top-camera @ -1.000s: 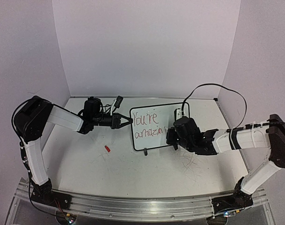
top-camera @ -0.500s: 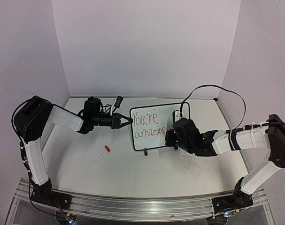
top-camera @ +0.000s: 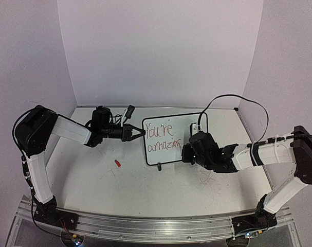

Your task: Write a sentence on the whiteboard

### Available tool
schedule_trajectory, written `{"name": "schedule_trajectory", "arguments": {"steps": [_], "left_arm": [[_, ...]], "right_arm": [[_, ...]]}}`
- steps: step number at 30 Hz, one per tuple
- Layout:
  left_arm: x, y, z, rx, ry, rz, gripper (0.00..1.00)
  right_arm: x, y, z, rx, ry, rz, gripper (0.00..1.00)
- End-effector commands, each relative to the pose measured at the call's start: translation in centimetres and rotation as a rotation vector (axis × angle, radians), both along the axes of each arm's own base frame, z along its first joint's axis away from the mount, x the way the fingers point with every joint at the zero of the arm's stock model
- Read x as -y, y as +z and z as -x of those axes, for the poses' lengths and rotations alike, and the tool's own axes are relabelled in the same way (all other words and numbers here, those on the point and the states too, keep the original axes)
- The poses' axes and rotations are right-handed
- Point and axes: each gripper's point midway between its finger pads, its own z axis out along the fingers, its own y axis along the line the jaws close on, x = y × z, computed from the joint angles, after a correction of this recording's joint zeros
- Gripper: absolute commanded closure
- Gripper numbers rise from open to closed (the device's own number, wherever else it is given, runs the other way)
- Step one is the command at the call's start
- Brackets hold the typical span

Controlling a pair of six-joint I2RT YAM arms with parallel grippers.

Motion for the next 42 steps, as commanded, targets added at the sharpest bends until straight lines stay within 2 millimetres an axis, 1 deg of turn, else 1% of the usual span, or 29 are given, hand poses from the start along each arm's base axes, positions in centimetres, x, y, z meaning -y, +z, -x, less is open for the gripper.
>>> {"name": "schedule_trajectory", "arguments": {"steps": [1,11,18,22,25,30,42], "left_arm": [[0.8,1.6,1.1,0.024,-0.045,0.008,1.0],[0.9,1.6,1.1,0.025,-0.048,0.008,1.0],[0.9,1.6,1.1,0.024,-0.047,0.008,1.0],[0.9,1.7,1.1,0.025,-0.048,0.009,1.0],[0.9,1.6,1.0,0.024,-0.047,0.008,1.0],[0.9,1.5,1.1,0.022,-0.049,0.006,1.0],[0.9,1.6,1.1,0.025,-0.047,0.007,1.0]], "right_arm": [[0.7,1.6,-1.2,0.047,-0.058,0.025,1.0],[0.5,3.5,-2.1,0.09,-0.062,0.026,1.0],[0.4,3.6,-2.5,0.091,-0.059,0.027,1.0],[0.2,2.6,-2.0,0.062,-0.042,0.02,1.0],[0.3,1.5,-1.3,0.035,-0.031,0.025,1.0],[0.3,0.2,-0.3,0.001,-0.023,0.033,1.0],[0.1,-1.9,1.2,-0.052,-0.012,0.037,1.0]]}}
